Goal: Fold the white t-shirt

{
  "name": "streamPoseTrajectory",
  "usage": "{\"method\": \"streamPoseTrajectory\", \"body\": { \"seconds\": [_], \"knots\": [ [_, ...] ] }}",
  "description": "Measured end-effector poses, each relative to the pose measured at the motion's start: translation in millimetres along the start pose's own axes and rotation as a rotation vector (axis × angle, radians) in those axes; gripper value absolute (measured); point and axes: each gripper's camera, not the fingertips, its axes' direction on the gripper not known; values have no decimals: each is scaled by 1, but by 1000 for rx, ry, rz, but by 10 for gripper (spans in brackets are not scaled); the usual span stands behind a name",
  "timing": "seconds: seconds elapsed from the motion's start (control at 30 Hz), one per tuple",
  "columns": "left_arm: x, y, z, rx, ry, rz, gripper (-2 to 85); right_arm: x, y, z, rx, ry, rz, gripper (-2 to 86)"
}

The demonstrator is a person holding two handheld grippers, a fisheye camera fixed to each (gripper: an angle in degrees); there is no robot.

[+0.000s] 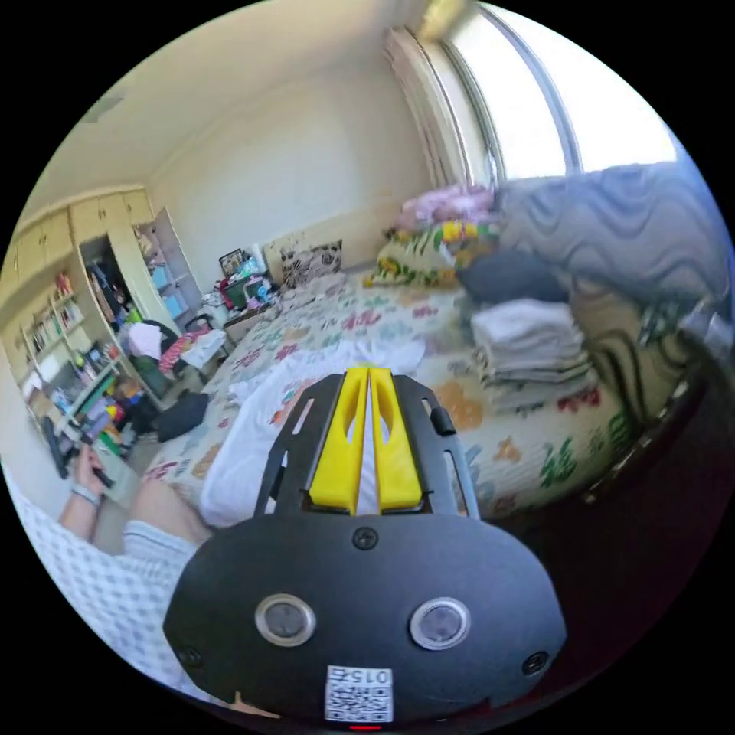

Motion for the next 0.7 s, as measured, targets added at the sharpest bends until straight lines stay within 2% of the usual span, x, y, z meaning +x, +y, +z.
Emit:
{"method": "streamPoseTrajectory", "body": {
  "seconds": [0.13,0.27,0.3,0.37,0.47,0.7],
  "knots": [
    [65,-25,-22,215,-156,203,-8,-65,-2,-37,254,182,-179,-5],
    [115,-41,14,201,-94,314,-7,-97,9,-41,445,311,-206,-4],
    [120,-42,23,188,-72,297,-7,-102,9,-36,445,330,-211,-3],
    [138,-50,71,79,108,236,-6,-105,6,-22,392,314,-216,0],
    [166,-57,137,-34,237,151,3,-98,-4,7,271,226,-205,13],
    [272,-91,314,-227,402,314,63,-42,-43,112,8,98,-137,65]
  ]
}}
